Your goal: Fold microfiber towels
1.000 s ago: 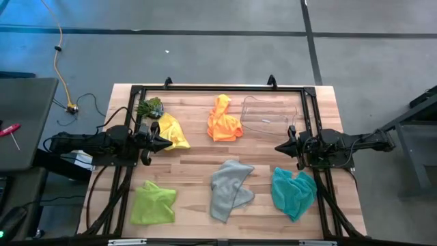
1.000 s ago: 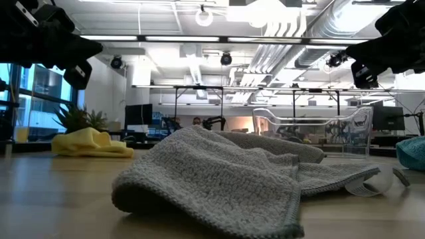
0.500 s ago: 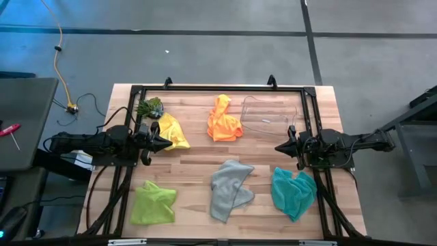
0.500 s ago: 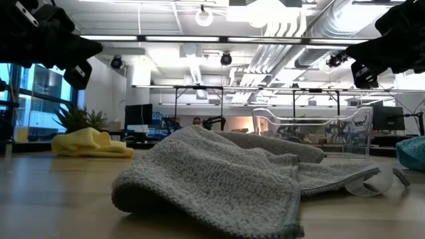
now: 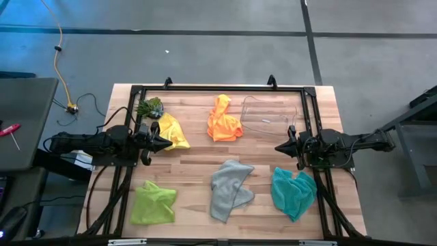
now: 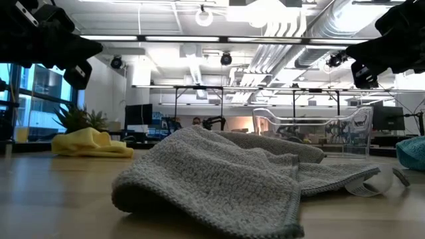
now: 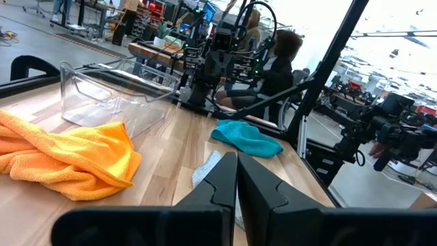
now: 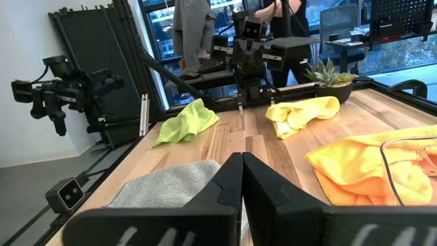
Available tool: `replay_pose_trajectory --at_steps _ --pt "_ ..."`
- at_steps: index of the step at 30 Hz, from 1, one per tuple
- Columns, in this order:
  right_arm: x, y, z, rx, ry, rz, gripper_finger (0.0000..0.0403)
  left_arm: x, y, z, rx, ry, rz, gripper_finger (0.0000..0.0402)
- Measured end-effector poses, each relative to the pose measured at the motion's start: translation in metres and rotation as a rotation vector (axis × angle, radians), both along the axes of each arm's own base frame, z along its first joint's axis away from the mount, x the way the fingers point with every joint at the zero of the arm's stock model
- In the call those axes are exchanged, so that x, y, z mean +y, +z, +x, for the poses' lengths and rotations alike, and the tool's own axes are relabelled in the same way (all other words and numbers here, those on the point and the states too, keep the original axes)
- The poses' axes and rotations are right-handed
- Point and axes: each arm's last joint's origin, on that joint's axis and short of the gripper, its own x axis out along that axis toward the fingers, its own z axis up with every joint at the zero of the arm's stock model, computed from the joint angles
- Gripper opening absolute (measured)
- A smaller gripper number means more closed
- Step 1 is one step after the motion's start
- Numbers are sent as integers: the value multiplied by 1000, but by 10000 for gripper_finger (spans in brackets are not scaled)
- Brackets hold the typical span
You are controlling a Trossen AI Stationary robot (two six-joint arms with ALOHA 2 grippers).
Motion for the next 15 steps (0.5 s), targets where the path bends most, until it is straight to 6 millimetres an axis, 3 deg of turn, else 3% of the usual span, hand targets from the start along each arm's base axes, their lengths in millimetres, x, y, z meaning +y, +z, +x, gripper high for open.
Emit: replay_pose_trajectory --at_steps 10,15 --pt "0 1 0 -13 -1 4 0 0 0 0 0 -1 0 3" --pt "0 8 0 -63 3 198 0 0 0 0 0 0 0 3"
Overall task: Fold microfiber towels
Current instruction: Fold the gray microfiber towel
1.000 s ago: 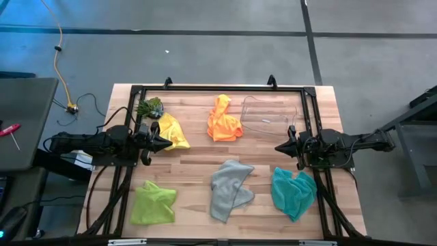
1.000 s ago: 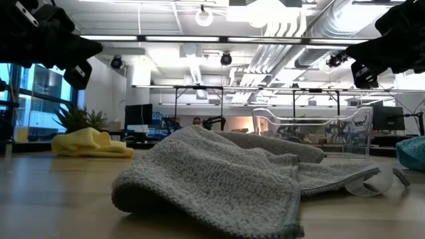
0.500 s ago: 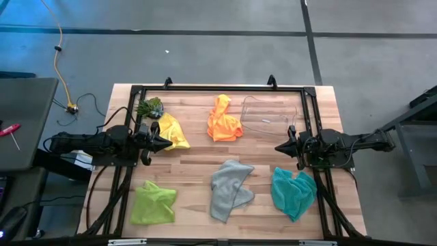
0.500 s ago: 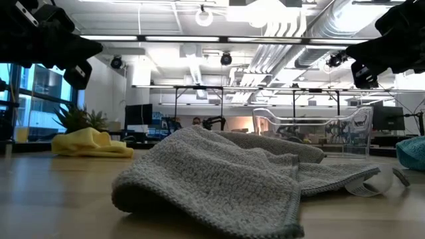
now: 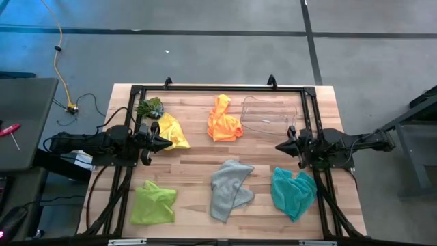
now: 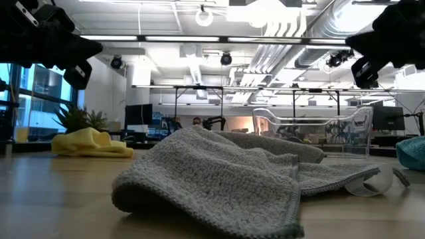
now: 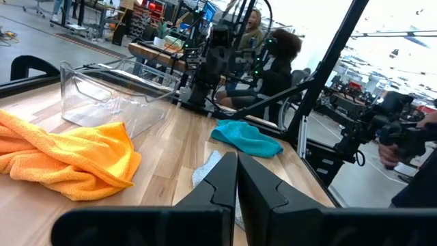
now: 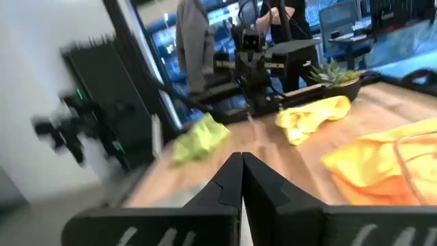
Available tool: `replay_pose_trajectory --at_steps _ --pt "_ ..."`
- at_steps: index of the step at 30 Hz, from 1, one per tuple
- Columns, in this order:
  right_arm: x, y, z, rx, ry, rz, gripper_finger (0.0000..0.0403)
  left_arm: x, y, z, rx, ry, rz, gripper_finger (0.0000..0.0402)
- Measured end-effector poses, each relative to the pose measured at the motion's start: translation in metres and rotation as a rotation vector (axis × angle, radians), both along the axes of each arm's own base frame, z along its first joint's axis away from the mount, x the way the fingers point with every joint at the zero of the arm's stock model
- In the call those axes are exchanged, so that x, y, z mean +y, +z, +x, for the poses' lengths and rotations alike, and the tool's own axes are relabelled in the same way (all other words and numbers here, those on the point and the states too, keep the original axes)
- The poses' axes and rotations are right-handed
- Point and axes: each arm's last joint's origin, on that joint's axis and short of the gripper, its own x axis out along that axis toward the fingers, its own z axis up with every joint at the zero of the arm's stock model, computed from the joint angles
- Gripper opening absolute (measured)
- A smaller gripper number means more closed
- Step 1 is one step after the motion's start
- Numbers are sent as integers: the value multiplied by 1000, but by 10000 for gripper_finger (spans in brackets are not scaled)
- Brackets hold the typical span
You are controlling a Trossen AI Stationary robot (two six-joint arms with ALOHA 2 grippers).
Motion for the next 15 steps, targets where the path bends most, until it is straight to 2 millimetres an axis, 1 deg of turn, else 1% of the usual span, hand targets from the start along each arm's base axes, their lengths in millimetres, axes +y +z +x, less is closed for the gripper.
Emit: replay_pose_trajectory --at_steps 4,6,8,9,12,15 --pt "-2 16 -2 -155 -33 127 0 0 0 0 0 -1 0 3" --pt "-2 26 -4 -260 -20 168 0 0 0 0 0 0 0 3" --pt "-1 34 -4 -296 -8 171 0 0 0 0 0 0 0 3" --pt "-1 38 -2 -273 -7 168 1 0 0 0 0 -1 0 3" --pt "1 52 10 -105 -21 139 12 0 0 0 0 0 0 3" --pt "5 69 28 95 -21 59 46 0 0 0 0 -1 0 3"
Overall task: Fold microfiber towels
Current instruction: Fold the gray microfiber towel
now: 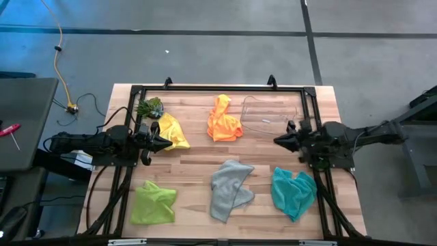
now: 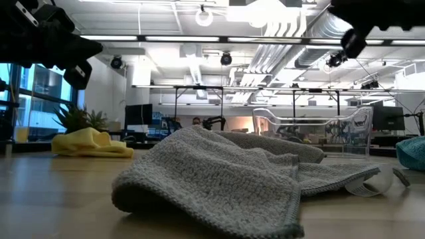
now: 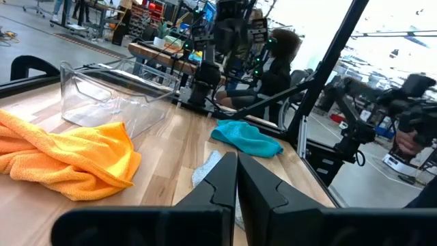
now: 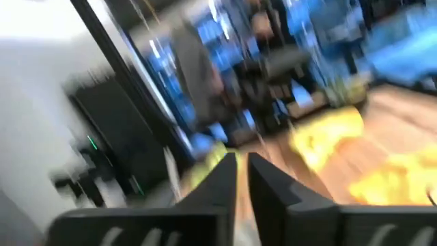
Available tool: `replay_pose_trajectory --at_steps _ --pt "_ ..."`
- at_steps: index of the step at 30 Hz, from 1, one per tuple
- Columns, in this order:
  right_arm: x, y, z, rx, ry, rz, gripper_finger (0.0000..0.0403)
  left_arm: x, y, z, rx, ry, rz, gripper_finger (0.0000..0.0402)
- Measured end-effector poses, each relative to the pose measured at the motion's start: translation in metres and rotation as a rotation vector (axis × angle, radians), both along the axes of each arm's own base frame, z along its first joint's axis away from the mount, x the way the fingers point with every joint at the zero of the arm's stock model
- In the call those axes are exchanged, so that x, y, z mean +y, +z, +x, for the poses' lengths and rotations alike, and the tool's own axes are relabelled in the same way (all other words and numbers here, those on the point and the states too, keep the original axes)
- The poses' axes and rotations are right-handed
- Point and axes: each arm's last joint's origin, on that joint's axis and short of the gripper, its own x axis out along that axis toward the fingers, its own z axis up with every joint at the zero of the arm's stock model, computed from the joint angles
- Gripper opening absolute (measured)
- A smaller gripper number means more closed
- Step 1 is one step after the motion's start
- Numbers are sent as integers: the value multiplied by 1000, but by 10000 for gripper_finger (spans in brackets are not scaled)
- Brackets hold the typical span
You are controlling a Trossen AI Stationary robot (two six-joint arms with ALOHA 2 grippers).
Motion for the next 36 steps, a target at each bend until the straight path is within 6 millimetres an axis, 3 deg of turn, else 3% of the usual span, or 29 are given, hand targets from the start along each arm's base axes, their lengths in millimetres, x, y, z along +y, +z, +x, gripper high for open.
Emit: replay_pose_trajectory --at_steps 4,9,14,18,24,30,36 --pt "4 15 31 285 -18 -25 113 0 0 0 0 0 0 3" --pt "8 21 64 574 -64 75 200 0 0 0 0 0 0 3" --pt "13 3 86 770 -81 271 260 0 0 0 0 0 0 3" --pt "20 -27 95 874 -77 446 272 0 2 0 -16 15 4 3" --pt "26 -74 93 878 -152 716 269 1 7 0 -76 19 -4 3" --pt "25 -99 85 848 -333 857 268 0 20 -2 -208 12 -49 3" --pt "27 -112 92 864 -371 973 267 2 25 -4 -272 55 -58 3"
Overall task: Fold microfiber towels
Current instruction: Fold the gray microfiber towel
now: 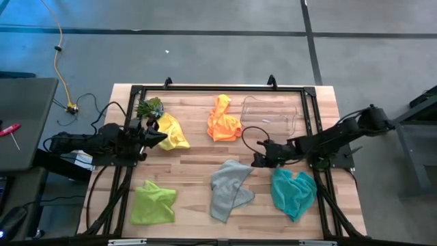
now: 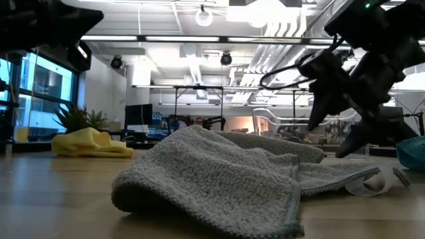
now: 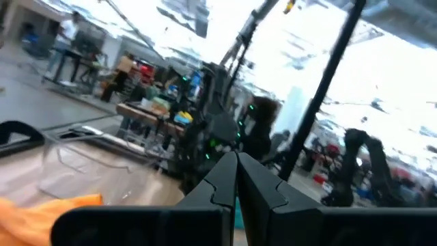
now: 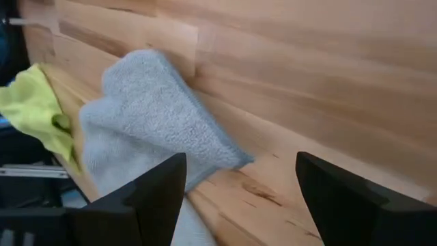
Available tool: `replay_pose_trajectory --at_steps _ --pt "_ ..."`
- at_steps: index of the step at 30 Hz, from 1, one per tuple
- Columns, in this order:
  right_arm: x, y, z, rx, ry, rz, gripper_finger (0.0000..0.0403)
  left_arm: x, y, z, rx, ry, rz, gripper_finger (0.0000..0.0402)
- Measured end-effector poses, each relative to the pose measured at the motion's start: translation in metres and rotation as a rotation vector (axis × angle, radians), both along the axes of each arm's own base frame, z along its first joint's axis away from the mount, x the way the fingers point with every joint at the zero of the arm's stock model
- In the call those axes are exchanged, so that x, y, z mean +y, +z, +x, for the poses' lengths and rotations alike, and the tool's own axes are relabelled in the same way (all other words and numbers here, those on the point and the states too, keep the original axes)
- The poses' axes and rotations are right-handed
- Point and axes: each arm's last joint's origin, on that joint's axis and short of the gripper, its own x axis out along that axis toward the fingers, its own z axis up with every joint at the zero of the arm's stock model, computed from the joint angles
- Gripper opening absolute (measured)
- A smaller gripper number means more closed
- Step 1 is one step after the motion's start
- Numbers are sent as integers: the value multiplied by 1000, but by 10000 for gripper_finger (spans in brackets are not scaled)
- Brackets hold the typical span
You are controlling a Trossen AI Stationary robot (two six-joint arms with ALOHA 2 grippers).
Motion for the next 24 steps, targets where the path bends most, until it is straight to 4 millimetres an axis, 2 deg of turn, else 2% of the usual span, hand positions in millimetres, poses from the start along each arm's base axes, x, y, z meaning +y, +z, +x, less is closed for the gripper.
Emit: replay_pose_trajectory --at_steps 8,15,19,24 --pt "3 -19 16 -13 -55 75 267 1 -1 2 4 -6 -102 3" --pt "3 -17 18 -45 -79 95 260 1 -6 7 61 -12 -134 3" --pt "3 -16 19 -54 -96 112 222 2 -9 10 92 -17 -168 3" --pt "3 -16 19 -63 -87 113 131 2 -13 14 131 -22 -218 1"
